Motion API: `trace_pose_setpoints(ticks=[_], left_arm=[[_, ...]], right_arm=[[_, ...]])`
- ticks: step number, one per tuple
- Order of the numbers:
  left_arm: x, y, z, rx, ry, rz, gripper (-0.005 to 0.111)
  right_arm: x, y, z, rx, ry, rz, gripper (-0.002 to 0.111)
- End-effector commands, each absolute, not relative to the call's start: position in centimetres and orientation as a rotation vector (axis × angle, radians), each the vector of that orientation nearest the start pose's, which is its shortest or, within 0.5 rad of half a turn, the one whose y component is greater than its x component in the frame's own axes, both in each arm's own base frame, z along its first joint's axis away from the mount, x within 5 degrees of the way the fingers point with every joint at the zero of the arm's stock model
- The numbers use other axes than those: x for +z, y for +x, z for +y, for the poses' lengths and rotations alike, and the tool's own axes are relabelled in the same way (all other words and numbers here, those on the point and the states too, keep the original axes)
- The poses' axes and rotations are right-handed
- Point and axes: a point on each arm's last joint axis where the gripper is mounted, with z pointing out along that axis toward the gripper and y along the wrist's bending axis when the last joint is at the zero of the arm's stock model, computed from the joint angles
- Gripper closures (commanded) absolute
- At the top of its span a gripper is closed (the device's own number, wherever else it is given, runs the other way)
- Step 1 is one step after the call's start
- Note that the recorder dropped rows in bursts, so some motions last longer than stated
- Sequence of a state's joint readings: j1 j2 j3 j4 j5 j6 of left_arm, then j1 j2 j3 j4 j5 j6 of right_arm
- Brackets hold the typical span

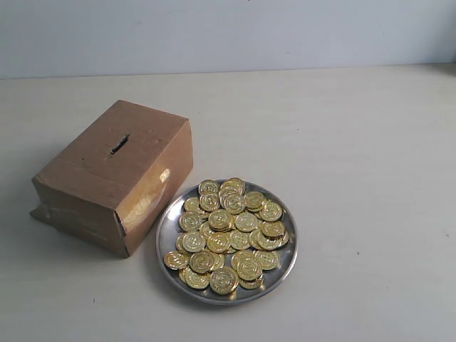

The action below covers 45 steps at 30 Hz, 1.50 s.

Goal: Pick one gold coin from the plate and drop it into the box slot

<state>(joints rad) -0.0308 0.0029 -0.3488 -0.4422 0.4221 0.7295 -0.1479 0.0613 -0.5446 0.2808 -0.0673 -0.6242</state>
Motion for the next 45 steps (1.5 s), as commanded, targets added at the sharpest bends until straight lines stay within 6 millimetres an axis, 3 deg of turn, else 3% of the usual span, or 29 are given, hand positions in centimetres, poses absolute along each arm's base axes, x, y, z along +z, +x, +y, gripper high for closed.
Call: trace_pose_setpoints(ticks=[1,3,8,11,14,28,38,45], left_arm=[[30.1,2.9,-0.5,0.292,0.315,1.272,0.107],[30.2,3.0,0.1,0.389,0.266,1.141,0.107],[26.0,4.6,0.1,0.407,0.307,1.249,0.107],[23.2,5.3,0.0,0.394,0.333,1.33,0.107],[22.2,5.5,0.0,0.382,0.348,1.356,0.107],[21.4,5.6,-0.3,0.351,0.392,1.433,0.107],[20.1,5.6,-0.6,0.31,0.457,1.559,0.107],[18.1,5.2,-1.0,0.238,0.562,1.756,0.107]], right_arm=[[35.7,0.7,-0.2,-0.551,-0.142,1.025,0.108],[33.2,1.7,-0.4,-0.547,-0.154,1.088,0.108],[26.2,4.5,-0.7,-0.633,-0.283,1.293,0.108],[23.2,5.2,-0.8,-0.628,-0.315,1.383,0.108],[21.8,5.5,-0.9,-0.62,-0.325,1.424,0.108],[19.0,5.5,-0.3,-0.485,-0.47,1.706,0.108],[18.9,5.5,-0.3,-0.486,-0.472,1.708,0.108],[18.9,5.5,-0.3,-0.486,-0.472,1.708,0.108]])
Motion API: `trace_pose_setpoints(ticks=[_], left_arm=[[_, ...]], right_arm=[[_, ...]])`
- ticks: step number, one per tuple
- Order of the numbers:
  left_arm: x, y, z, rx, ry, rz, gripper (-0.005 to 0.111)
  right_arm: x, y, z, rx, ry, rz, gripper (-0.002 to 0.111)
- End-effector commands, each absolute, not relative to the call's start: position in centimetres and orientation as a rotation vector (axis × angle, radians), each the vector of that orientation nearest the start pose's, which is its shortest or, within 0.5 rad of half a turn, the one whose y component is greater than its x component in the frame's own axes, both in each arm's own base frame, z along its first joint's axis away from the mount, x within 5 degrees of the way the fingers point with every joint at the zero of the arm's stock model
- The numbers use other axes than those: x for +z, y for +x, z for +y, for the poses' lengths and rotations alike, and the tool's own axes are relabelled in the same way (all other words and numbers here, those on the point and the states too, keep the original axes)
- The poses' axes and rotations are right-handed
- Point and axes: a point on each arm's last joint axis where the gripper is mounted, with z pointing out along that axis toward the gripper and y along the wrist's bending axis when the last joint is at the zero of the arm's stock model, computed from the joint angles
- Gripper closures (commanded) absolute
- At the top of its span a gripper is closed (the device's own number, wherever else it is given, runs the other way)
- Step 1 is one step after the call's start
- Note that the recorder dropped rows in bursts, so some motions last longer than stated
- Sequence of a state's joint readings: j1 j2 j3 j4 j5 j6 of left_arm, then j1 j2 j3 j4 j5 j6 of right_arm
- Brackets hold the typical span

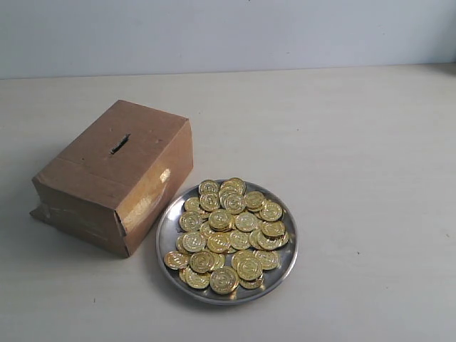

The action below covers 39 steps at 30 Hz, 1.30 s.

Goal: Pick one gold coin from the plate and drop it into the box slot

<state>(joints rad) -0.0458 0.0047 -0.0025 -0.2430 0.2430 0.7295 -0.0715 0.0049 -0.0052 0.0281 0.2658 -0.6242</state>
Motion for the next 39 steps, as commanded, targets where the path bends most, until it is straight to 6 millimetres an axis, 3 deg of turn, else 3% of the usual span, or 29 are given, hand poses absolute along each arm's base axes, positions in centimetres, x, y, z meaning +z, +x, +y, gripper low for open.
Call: trace_pose_setpoints(ticks=[1,23,39], left_arm=[[18.2,5.27,-1.02,0.242,0.557,1.75,0.107],[18.18,5.27,-0.93,0.269,0.572,1.749,0.107],[18.3,5.31,-0.9,0.211,0.487,1.757,0.107]], right_arm=[[18.93,5.5,-0.33,-0.486,-0.472,1.708,0.108],[18.95,5.5,-0.32,-0.48,-0.467,1.707,0.108],[18.93,5.5,-0.32,-0.341,-0.3,1.734,0.108]])
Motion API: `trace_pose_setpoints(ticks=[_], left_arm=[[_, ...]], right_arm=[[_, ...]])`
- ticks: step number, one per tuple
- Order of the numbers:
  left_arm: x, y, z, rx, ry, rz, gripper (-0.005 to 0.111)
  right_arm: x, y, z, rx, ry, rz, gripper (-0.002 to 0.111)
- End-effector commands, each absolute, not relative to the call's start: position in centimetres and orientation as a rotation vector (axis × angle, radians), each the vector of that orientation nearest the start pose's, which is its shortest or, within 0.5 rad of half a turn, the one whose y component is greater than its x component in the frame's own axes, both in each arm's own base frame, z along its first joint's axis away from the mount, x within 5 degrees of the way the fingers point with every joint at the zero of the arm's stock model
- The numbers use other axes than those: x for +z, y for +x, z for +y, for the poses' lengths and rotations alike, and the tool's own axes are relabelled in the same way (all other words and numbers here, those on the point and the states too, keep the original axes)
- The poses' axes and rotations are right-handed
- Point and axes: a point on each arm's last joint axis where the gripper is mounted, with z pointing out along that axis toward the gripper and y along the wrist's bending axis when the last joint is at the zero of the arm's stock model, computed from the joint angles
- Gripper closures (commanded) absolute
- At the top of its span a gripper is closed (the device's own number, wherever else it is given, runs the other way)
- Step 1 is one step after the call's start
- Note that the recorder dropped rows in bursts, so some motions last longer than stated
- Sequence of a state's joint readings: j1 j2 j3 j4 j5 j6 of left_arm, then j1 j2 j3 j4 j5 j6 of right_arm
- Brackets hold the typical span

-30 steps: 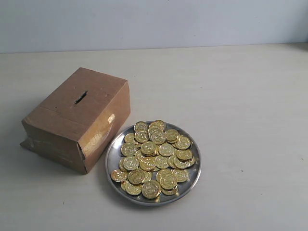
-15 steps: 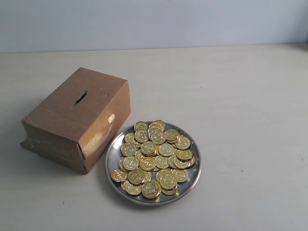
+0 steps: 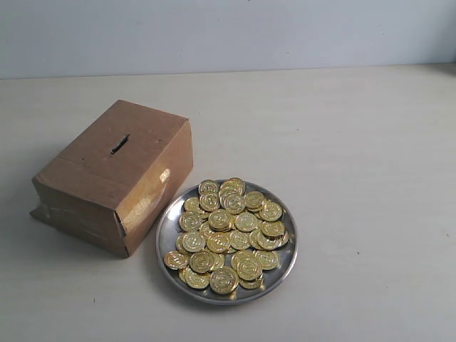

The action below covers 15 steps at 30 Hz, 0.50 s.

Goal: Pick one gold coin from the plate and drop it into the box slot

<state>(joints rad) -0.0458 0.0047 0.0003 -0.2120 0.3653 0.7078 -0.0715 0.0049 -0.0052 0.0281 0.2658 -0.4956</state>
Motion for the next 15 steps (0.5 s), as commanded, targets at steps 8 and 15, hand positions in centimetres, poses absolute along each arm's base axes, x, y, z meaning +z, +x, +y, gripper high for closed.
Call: trace_pose_setpoints(ticks=[8,15], left_arm=[[18.28,5.3,-0.91,-0.003,0.219,1.807,0.107],[18.29,5.3,-0.95,-0.162,0.022,1.822,0.107]], right_arm=[[18.89,5.49,-0.25,-0.153,-0.087,1.753,0.108],[18.82,5.48,-0.19,-0.126,-0.068,1.76,0.108]])
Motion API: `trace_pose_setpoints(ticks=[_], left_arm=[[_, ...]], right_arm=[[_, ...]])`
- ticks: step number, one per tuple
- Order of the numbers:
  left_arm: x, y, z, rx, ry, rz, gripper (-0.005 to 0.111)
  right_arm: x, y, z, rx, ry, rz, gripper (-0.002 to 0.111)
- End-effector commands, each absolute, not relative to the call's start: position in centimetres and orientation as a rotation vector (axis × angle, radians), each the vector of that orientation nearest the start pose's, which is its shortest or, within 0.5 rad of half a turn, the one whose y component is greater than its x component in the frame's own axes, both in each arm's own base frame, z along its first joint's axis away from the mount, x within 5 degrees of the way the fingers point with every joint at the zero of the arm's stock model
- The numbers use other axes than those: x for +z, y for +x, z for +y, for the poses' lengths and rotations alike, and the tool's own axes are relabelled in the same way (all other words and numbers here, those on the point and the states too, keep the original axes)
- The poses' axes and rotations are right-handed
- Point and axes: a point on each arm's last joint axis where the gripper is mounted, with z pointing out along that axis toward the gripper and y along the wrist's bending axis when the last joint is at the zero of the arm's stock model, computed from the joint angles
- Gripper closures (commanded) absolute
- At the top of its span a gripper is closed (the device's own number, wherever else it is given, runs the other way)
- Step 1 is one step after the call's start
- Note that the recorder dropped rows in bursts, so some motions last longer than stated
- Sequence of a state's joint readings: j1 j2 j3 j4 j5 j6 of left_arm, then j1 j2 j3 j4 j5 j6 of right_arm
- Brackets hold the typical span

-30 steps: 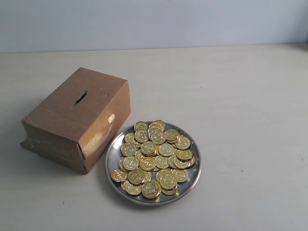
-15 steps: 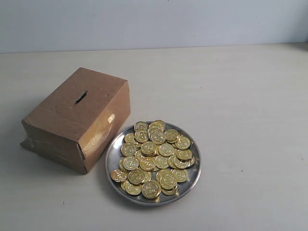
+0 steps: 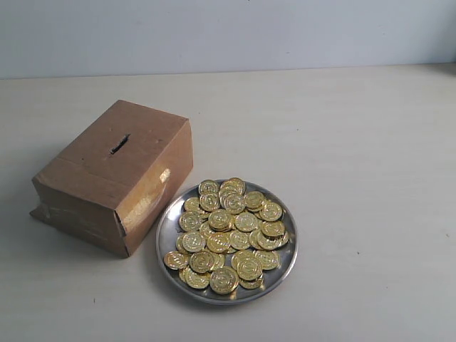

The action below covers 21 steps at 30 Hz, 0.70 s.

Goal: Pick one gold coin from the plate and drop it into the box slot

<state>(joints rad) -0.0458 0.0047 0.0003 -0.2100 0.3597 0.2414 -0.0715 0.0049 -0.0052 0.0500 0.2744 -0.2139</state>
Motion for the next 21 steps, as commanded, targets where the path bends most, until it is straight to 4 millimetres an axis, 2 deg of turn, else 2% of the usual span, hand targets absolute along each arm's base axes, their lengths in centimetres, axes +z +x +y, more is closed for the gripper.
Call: trace_pose_setpoints(ticks=[1,21], left_arm=[[18.29,5.3,-0.95,-0.175,0.005,1.823,0.107],[18.27,5.29,-0.96,-0.168,0.015,1.825,0.107]], right_arm=[[18.8,5.48,-0.18,-0.112,-0.053,1.762,0.108],[18.22,5.35,-0.07,-0.082,-0.043,1.827,0.108]])
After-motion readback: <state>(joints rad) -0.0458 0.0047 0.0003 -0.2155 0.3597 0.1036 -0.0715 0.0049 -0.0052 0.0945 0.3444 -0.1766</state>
